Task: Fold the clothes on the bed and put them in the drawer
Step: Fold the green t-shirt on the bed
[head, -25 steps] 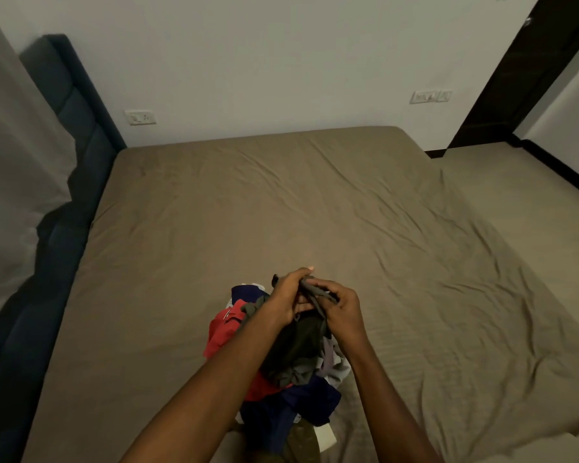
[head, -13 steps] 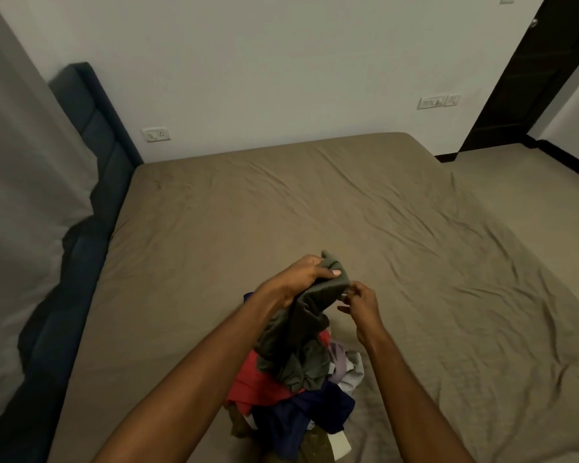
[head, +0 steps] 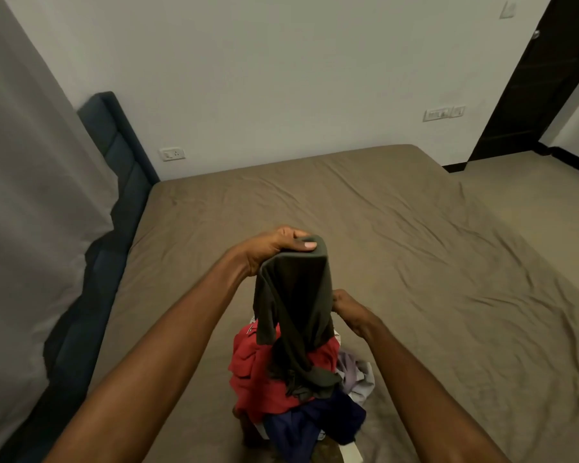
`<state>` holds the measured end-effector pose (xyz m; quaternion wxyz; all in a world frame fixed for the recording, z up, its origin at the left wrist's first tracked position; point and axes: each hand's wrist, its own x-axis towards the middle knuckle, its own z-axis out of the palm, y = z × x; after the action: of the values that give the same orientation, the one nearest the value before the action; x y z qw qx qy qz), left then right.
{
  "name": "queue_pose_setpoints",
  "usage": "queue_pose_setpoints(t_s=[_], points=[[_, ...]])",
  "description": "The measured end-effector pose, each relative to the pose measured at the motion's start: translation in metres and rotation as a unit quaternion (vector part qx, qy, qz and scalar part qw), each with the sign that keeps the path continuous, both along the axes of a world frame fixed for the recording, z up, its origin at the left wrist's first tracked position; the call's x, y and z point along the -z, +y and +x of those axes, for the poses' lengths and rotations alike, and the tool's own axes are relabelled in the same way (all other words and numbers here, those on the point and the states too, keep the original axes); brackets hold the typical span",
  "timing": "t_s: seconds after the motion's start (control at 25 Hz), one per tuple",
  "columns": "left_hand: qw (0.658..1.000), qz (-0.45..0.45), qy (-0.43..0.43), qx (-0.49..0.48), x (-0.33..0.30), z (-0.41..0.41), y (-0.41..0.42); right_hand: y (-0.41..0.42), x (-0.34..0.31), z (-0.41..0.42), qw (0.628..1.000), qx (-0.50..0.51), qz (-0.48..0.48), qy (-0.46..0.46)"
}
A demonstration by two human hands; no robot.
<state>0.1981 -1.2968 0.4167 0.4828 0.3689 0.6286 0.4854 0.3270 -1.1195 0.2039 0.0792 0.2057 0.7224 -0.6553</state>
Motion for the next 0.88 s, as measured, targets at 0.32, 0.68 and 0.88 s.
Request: queue_pose_setpoints(t_s=[0.32, 0.68, 0.88], points=[[0.994, 0.026, -0.004, -0.109, -0.009, -0.031, -0.014, 0.077, -0.056, 0.066, 0.984, 0.129, -0.085, 0.088], [0.983, 0.102, 0.020, -0.152, -0.026, 0.015, 0.059, 0.143, -0.104, 0.139, 0.980, -0.073, 0.161, -0.096], [0.965, 0.121, 0.017, -0.231, -0.026, 0.059, 0.104, 0.194, -0.113, 0.193, 0.995, 0.005, 0.088, -0.039]])
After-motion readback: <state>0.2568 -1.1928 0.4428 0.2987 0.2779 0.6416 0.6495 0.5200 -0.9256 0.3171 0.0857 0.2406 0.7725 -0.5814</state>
